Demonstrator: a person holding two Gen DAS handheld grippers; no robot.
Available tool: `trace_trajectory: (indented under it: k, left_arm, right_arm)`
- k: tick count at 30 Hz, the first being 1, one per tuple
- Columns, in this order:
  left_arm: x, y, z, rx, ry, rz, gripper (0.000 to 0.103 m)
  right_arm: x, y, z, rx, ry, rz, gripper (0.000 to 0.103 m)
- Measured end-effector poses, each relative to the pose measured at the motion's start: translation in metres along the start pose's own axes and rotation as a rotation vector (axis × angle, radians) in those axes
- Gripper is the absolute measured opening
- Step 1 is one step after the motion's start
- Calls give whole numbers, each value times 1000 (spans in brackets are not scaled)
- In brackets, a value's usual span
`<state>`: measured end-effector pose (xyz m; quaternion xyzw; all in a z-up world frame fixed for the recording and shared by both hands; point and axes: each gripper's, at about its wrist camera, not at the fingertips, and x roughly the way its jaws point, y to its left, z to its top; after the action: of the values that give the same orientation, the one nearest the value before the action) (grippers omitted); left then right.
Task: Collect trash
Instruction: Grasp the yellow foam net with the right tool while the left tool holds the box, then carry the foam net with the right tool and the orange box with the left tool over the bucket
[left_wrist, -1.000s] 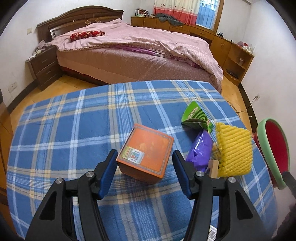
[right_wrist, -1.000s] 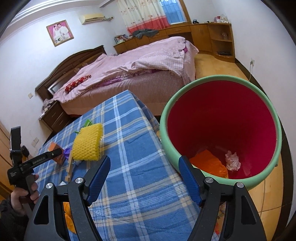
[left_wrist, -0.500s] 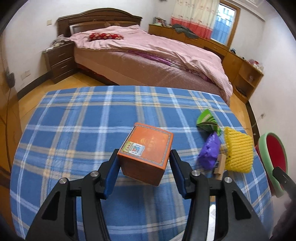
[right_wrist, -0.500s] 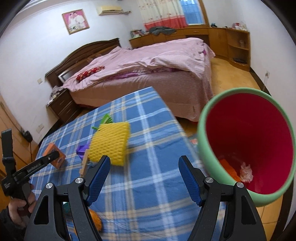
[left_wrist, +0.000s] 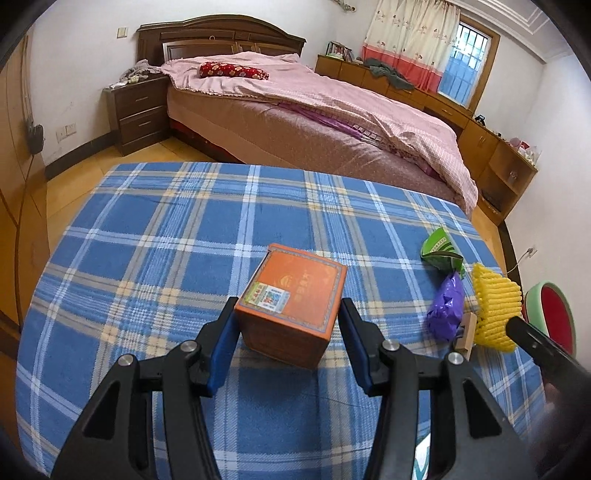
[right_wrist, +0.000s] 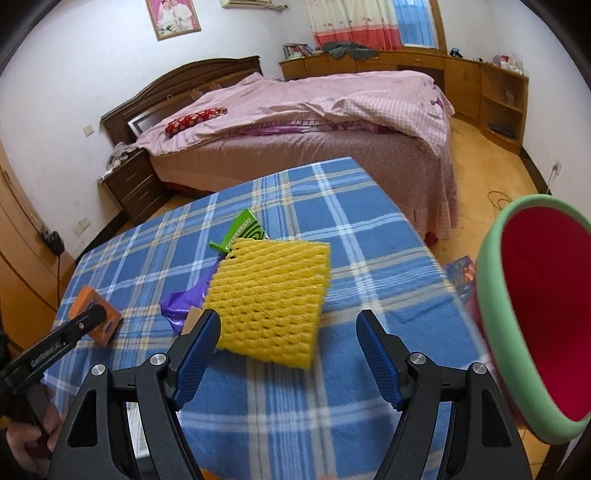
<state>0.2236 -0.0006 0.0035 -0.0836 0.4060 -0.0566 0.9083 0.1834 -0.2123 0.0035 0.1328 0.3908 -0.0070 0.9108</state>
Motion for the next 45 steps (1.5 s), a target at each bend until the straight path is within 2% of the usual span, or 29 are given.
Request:
trace_trajectory:
  k: [1,2,3,4,6,11,18,27,34,45]
  left_arm:
    - [0,0,0,0,-1,0,54]
    - [0,0,0,1,-2,0,54]
    - [0,0,0,1,-1,1,54]
    - [0,0,0,2,-1,1,54]
    - [0,0,0,1,-1,-4,54]
    - [0,0,0,-1,-2,-6,54]
    - [-5,-3,0,1,-16,-13,53]
    - [-22,-22,-1,47,-53,-52,53]
    - [-51,-52,-6,126,-75,-121,53]
    - [-87,-101,-20,219,-43,-257,53]
  right_arm:
    - [3,0,0,7,6,13,67]
    - [6,0,-1,9,16,21,51]
    - [7,1,-1,8,25,23,41]
    - [10,1,-2,5,35,26,38]
    - [10,2,-4,10,38,35,26]
    - [-7,2,-6,7,-17,65,13]
    - [-48,-2,-13,25,-107,96,12]
    - [-105,-22,-25,62,-181,65,12]
    - [-142,-46,-40,97,-231,4,12]
    - [-178,-96,-63,191,-272,-91,12]
